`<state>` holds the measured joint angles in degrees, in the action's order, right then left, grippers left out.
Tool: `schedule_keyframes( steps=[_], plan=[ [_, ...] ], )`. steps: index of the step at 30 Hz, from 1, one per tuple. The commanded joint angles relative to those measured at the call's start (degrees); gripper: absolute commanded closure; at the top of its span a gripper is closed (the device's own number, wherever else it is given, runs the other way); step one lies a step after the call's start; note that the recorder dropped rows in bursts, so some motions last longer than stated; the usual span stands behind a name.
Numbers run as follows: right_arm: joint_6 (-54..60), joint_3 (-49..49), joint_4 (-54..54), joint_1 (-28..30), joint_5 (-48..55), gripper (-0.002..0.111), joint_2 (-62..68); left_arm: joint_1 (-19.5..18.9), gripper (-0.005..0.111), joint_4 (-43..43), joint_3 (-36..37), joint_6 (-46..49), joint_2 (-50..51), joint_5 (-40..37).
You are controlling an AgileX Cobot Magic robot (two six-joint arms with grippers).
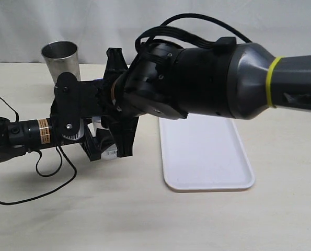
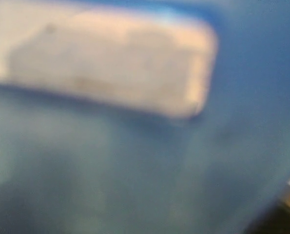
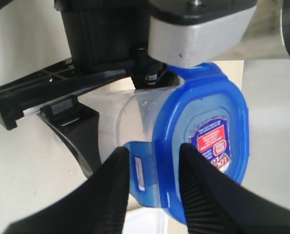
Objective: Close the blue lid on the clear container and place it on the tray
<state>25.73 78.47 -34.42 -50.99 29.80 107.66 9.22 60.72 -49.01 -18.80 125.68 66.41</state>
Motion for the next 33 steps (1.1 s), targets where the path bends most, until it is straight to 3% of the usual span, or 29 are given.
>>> schedule_keyframes(
  steps=[1, 13, 18, 24, 28, 33],
  plan=[
    [-3.1, -3.5, -2.5, 0.8, 1.6, 0.077, 3.6, 0.3, 0.107, 4.8, -0.1, 1.0, -0.7, 3.6],
    [-8.6, -4.9, -5.8, 0.8, -0.8, 0.081, 3.5, 0.3, 0.107, 5.0, -0.5, 1.0, -0.7, 3.6],
    [-5.9, -4.9, 4.2, 0.8, -0.4, 0.078, 1.2, 0.2, 0.107, 2.8, -0.5, 4.8, -0.7, 3.6],
    [0.2, -4.9, 16.2, 0.8, 1.1, 0.058, -4.2, 0.2, 0.107, 2.6, -0.5, 12.9, -0.7, 3.6],
    [0.3, -4.4, 21.3, 0.8, 7.8, 0.058, -8.6, 0.2, 0.107, 4.3, -0.5, 15.7, -0.7, 3.6],
    [2.4, -4.4, 26.1, 0.8, 15.0, 0.058, -14.4, 0.2, 0.107, 6.2, -0.5, 28.0, -0.7, 3.6]
  ],
)
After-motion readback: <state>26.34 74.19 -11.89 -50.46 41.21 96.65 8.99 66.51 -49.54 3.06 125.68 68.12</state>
